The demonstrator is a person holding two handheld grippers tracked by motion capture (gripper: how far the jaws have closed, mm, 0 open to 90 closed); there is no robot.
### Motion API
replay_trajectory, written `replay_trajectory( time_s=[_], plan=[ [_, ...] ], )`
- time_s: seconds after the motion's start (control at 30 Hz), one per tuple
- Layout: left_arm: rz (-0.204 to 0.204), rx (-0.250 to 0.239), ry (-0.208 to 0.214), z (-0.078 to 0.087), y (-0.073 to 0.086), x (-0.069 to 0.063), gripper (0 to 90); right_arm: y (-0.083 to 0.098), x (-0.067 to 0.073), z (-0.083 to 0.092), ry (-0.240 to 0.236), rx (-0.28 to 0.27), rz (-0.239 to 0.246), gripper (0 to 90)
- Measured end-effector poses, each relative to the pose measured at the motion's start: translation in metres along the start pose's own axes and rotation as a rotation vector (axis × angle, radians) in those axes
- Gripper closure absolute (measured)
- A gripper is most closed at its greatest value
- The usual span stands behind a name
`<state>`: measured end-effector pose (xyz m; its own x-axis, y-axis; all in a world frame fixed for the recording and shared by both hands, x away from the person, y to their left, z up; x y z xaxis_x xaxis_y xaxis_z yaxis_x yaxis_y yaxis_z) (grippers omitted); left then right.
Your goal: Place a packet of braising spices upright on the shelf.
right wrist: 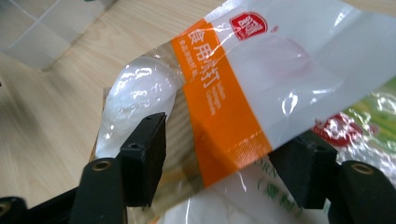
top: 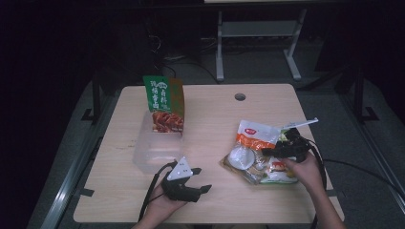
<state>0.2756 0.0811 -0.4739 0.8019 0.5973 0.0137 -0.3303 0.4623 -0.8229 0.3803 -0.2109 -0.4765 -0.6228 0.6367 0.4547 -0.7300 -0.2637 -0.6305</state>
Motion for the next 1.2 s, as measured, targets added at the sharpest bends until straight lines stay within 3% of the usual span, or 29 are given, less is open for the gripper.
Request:
replay_trajectory(
  time_s=[0.23, 0.27, 0.47, 0.5, 0.63, 0.77, 1.0, 1.2],
  plan=[
    [0.009, 0.001, 0.0, -0.001, 0.0, 0.0, 32.9, -0.014, -0.002, -0.012, -0.03, -0.025, 0.001, 50.7],
    [0.007, 0.002, -0.001, -0.001, 0.0, 0.001, 32.9, -0.016, -0.003, -0.014, -0.03, -0.032, 0.011, 59.3],
    [0.008, 0.002, -0.003, -0.001, 0.0, 0.003, 32.9, -0.018, -0.001, -0.017, -0.033, -0.048, 0.013, 75.2],
    [0.015, 0.005, -0.002, -0.002, 0.0, 0.004, 32.9, -0.019, 0.002, -0.016, -0.056, -0.054, 0.02, 80.7],
    [0.017, 0.004, -0.001, -0.003, -0.001, 0.004, 32.9, -0.021, 0.008, -0.018, -0.063, -0.028, 0.029, 86.1],
    [0.014, 0.005, 0.001, -0.004, -0.002, 0.004, 32.9, -0.026, 0.019, -0.019, -0.084, -0.025, 0.082, 89.5],
    [0.053, -0.002, 0.015, -0.006, -0.007, 0.004, 33.0, -0.031, 0.041, -0.015, -0.122, -0.053, 0.168, 89.7],
    [0.057, 0.005, 0.013, -0.013, -0.014, 0.004, 33.6, -0.031, 0.054, -0.011, -0.178, -0.085, 0.209, 89.7]
  ],
)
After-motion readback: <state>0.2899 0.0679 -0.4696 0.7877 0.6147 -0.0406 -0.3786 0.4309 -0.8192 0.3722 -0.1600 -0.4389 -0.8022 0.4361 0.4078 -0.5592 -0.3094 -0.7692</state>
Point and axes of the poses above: each handheld gripper's, and its own axes: z roughly backward along the jaws, y roughly out of its underside, x roughly to its left, the point moved 7 cm from there along -z, roughly forward along the jaws, and after that the axes turned 9 degrees about -y, right-handed, at the moved point
